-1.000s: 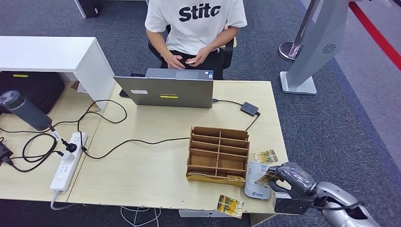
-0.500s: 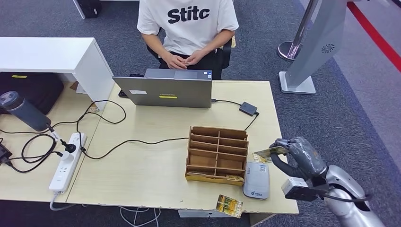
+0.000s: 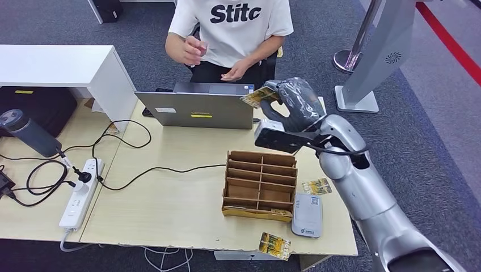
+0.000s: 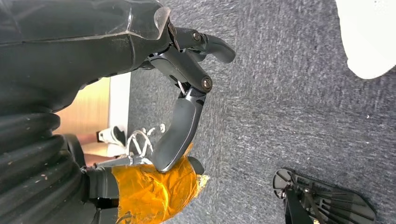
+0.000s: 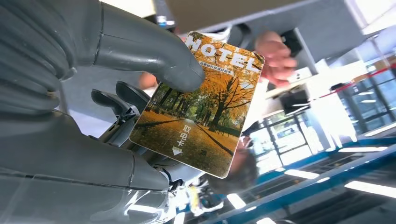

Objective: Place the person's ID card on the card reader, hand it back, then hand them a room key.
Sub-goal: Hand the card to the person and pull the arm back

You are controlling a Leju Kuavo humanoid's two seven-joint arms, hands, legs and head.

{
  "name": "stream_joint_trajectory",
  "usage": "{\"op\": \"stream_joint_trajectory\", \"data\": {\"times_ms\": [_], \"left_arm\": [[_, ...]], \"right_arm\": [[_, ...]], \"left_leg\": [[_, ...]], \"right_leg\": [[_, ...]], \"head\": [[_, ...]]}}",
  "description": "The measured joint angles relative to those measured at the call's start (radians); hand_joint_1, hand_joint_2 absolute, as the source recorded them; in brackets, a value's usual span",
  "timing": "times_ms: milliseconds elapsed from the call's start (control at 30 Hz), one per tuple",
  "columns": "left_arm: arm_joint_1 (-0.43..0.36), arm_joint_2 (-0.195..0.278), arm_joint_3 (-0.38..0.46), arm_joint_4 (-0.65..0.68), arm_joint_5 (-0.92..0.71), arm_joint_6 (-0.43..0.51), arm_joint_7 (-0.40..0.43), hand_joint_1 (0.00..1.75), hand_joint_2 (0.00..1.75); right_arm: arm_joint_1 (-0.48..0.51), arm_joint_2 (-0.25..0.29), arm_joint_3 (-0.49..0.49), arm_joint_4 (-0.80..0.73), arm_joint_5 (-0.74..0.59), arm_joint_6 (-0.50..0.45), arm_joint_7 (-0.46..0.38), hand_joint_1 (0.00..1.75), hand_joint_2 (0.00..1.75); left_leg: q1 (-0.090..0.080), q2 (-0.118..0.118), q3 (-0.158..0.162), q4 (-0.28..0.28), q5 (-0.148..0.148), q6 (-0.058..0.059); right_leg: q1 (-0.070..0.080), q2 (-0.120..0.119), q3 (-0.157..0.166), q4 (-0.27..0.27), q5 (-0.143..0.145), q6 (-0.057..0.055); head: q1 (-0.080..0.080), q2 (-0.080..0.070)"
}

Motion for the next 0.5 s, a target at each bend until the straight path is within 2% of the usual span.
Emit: {"op": "stream_joint_trajectory", "data": {"times_ms": [200,500], "left_arm": [[0.0,0.003,-0.003,0.0,-0.024,-0.004,0.0,0.0,1.75],[-0.001,0.005,-0.004,0.0,-0.028,-0.005,-0.001,0.0,1.75]], "right_arm": [[-0.116,0.079,0.042,0.177,0.023,-0.015,0.045,1.75,1.75],[-0.169,0.115,0.058,0.281,0.029,-0.02,0.052,1.75,1.75]], "left_leg": [[0.0,-0.003,-0.002,0.0,0.0,0.0],[0.0,-0.003,-0.002,0.0,0.0,0.0]], "right_leg": [[0.0,-0.003,0.0,0.0,0.0,0.0],[0.0,-0.003,-0.001,-0.001,0.0,0.0]], "head": [[0.0,0.0],[0.0,0.0]]}}
